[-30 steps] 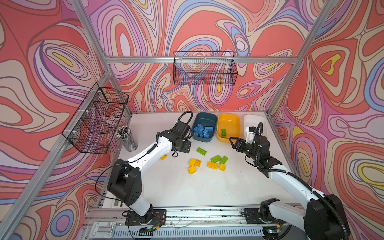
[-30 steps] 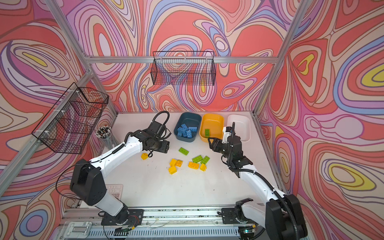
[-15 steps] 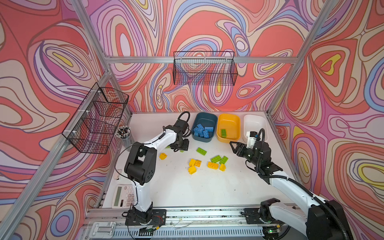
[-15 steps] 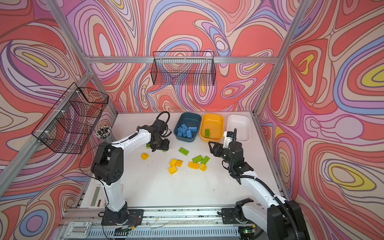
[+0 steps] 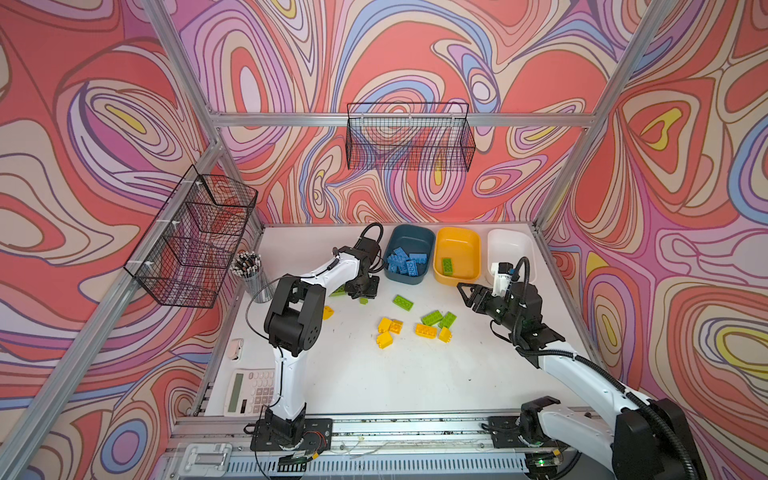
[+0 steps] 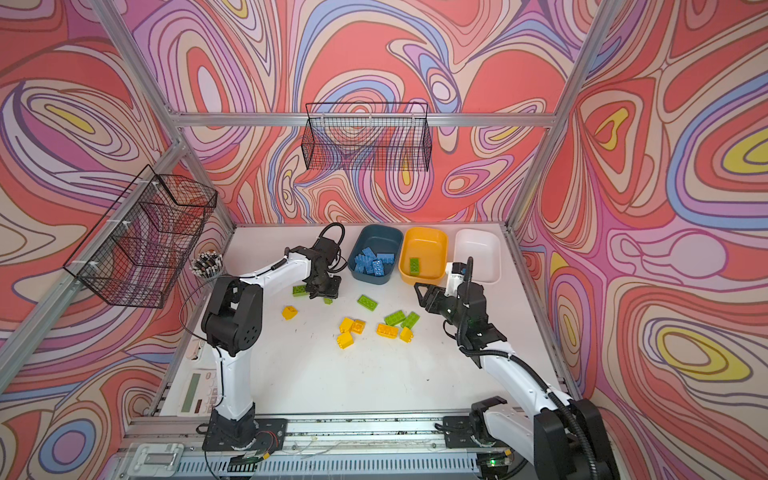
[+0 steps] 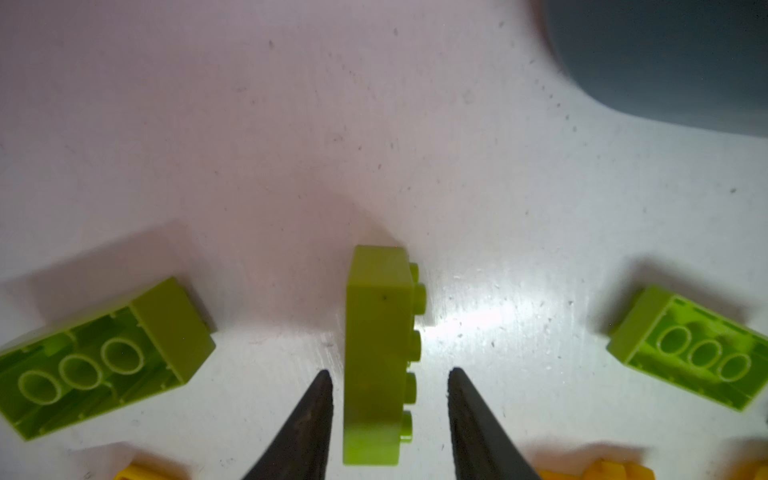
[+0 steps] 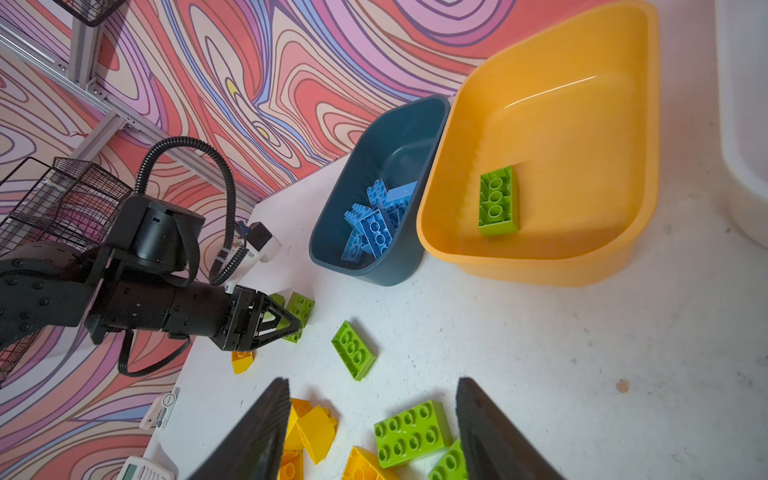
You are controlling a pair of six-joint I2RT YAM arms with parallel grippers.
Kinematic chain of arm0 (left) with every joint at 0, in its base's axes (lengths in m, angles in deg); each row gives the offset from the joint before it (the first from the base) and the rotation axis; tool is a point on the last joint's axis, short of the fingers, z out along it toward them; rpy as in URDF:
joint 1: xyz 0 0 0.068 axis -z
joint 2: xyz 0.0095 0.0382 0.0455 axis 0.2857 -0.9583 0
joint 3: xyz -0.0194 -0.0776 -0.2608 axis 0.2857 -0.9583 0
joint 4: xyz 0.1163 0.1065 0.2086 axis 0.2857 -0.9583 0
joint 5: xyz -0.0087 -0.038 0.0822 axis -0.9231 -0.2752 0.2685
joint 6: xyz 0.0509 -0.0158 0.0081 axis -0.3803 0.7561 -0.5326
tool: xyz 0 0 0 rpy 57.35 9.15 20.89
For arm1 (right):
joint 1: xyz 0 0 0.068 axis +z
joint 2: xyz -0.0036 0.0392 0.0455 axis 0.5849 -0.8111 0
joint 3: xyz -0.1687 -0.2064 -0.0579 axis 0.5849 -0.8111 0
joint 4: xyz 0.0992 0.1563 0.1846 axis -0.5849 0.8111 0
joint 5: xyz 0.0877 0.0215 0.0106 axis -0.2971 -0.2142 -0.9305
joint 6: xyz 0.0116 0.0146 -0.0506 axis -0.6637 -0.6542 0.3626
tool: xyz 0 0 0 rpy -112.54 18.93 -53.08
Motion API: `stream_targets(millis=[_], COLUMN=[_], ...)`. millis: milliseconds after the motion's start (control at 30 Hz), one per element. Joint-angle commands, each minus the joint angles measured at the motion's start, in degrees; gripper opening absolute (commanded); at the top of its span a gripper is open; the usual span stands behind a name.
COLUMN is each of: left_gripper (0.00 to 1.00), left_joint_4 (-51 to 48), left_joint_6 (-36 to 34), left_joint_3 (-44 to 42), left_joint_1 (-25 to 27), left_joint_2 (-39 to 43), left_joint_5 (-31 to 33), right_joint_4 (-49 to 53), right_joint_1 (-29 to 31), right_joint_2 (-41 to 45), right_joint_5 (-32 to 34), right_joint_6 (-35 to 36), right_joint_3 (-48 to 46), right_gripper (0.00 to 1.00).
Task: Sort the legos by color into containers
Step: 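Grasp a lime-green brick with the left gripper while the right gripper withdraws, then carry the lime-green brick with the left gripper into the yellow bin and release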
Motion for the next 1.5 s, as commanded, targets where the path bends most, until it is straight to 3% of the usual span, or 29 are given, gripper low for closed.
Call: stream_targets(millis=[0, 267, 500, 867, 1200, 1467], left_gripper=[0.38, 0.24, 0.22, 0.22, 0.21, 0.2], left_joint_4=[-2.69, -3.13, -4.48, -6.2, 1.06, 20.96], left_joint_6=[-0.83, -1.0, -0.84, 1.61, 8.4, 19.83], left_joint_3=[1.45, 1.68, 2.15, 13.91, 32.69, 37.89], left_joint_1=[-0.35, -0.37, -0.34, 2.92, 7.79, 10.47], left_joint_2=[-1.64, -0.59, 5.1, 9.27, -3.08, -12.64], left_joint_5=[-0.2, -0.68, -2.42, -11.07, -20.8, -29.72], right_joint_4=[-0.85, -0.42, 0.02, -1.18, -3.34, -5.05], right_joint_1=[0.22, 0.21, 0.21, 0.24, 0.22, 0.22], right_joint_2=[0.29, 0.03, -1.04, -2.63, -0.55, 0.47], right_joint_5=[-0.45, -0.8, -1.32, -2.21, -2.71, -4.33], right_joint_6=[-0.31, -0.32, -0.56, -1.4, -2.12, -3.42], right_joint_3=[0.34, 0.61, 1.08, 0.55, -1.06, -2.17], right_gripper=[0.67, 0.67, 0.67, 0.67, 0.67, 0.67])
